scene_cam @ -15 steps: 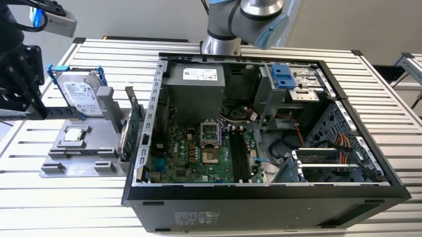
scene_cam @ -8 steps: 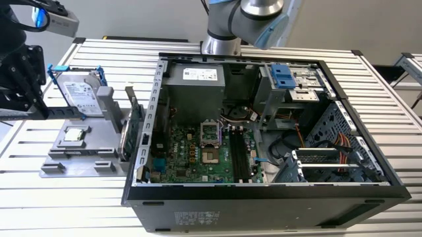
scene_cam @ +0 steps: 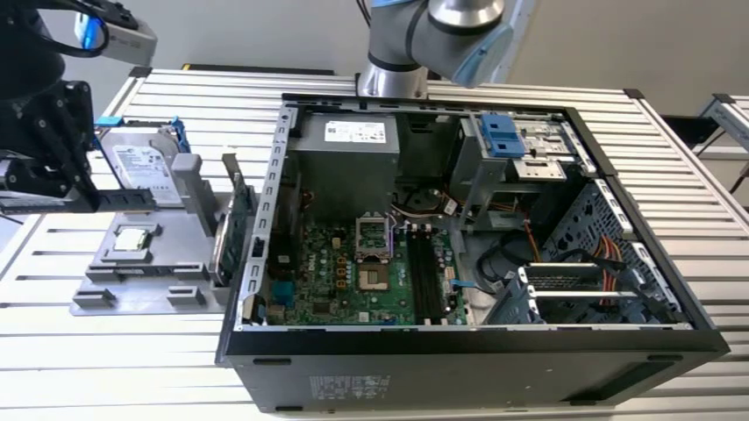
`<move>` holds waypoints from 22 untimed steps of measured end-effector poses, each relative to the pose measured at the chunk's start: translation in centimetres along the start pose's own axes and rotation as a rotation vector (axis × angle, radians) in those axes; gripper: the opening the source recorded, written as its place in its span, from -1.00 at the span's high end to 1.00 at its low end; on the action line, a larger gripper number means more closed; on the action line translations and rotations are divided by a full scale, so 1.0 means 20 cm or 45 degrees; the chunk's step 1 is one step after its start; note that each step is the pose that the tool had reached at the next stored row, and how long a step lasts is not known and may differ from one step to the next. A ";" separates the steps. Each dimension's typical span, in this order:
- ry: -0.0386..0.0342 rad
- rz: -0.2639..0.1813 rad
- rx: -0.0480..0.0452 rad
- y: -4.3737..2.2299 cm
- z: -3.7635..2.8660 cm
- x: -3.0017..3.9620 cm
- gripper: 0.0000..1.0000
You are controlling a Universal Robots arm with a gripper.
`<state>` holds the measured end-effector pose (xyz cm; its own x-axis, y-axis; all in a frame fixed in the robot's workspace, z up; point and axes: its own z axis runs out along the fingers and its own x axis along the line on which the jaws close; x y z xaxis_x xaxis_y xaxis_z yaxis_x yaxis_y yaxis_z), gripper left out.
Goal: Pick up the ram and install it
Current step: 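Pick up the ram and move it above insertion slot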
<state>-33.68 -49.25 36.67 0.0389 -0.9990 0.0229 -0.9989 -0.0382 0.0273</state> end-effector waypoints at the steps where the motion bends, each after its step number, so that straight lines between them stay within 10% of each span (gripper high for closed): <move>1: 0.0000 0.000 0.000 -0.009 0.000 0.000 1.00; 22: 0.0002 0.000 0.000 -0.234 -0.006 0.007 1.00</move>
<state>-29.00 -49.22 36.67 0.0392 -0.9990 0.0231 -0.9989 -0.0386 0.0273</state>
